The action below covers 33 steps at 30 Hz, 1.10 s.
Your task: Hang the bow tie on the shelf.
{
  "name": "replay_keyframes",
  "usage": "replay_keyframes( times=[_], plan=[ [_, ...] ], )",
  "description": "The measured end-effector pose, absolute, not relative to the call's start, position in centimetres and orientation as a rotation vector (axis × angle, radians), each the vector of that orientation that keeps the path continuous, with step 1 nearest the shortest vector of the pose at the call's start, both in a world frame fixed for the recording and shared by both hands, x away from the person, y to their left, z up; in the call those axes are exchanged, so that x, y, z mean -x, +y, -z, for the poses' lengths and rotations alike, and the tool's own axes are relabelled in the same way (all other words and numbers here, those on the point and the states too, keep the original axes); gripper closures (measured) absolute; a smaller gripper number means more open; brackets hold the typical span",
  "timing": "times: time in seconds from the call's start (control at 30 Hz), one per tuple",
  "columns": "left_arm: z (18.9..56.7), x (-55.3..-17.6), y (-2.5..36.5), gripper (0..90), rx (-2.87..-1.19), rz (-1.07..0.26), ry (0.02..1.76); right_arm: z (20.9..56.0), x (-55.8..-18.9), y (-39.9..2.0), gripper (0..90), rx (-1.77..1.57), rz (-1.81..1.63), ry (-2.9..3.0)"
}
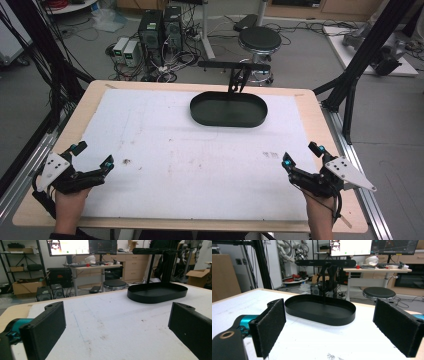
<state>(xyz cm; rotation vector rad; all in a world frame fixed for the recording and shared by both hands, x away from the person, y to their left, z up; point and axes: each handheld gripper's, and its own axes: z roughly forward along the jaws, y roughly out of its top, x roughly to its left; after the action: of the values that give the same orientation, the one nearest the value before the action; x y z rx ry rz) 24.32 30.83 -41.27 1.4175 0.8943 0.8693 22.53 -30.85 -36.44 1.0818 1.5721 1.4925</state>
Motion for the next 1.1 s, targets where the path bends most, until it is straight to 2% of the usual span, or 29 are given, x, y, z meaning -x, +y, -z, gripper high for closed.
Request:
replay_keyframes(
  times=[0.5,1.1],
  plan=[
    [41.2,-24.1,30.6,1.7,-1.417,-0.875,0.889,40.0,-22.6,-31.6,10.3,-1.067,-1.517,1.565],
    [40.9,-23.9,30.4,1.7,-1.413,-0.88,0.87,40.4,-22.3,-31.9,10.3,-1.038,-1.515,1.535]
  ],
)
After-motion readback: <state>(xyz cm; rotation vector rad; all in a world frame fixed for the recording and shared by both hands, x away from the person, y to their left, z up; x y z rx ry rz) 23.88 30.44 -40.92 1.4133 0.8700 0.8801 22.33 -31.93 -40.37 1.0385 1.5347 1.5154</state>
